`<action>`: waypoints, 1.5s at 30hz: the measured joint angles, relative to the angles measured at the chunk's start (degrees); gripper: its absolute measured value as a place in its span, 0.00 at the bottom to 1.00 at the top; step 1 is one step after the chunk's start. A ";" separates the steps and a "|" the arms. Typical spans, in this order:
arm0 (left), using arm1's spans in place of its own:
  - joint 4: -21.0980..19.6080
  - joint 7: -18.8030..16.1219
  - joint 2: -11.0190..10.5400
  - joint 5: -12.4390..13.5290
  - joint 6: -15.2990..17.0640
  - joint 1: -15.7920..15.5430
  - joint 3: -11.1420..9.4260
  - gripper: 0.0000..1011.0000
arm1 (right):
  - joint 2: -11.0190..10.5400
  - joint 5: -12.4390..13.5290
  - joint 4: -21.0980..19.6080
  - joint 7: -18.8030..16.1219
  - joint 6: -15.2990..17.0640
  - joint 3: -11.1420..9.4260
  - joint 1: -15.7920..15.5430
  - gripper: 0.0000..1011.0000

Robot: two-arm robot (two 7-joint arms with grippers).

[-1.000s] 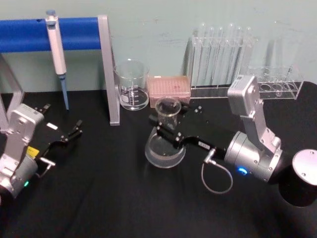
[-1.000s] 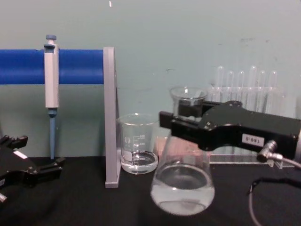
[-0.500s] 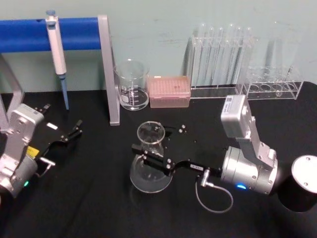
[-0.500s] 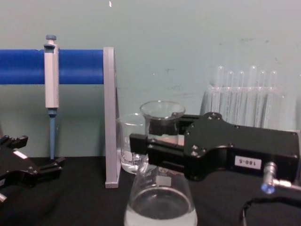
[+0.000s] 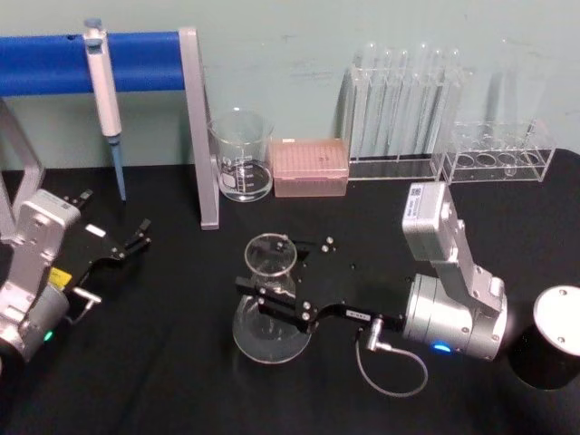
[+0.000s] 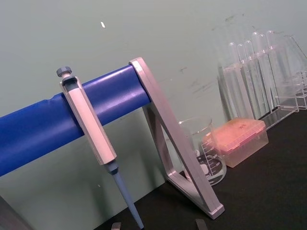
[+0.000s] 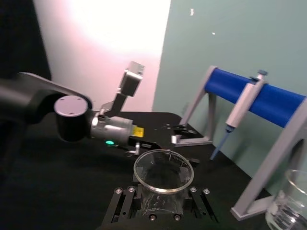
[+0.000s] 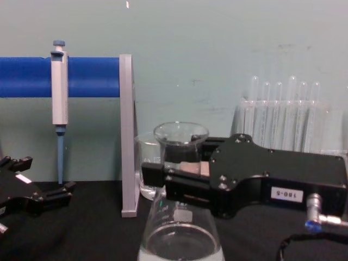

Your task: Grasp the erlenmeyer flask with one hand, shake it three times, then place it back.

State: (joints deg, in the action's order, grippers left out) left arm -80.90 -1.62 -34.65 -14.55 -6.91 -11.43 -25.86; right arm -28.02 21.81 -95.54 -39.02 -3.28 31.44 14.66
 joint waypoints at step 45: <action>0.00 0.00 0.00 0.00 0.00 0.00 0.00 0.99 | 7.24 -4.63 4.61 22.91 5.64 -13.88 -1.74 0.45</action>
State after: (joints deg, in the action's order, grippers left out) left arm -80.90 -1.62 -34.65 -14.55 -6.91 -11.43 -25.86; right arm -20.79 17.18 -90.93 -16.11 2.36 17.56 12.93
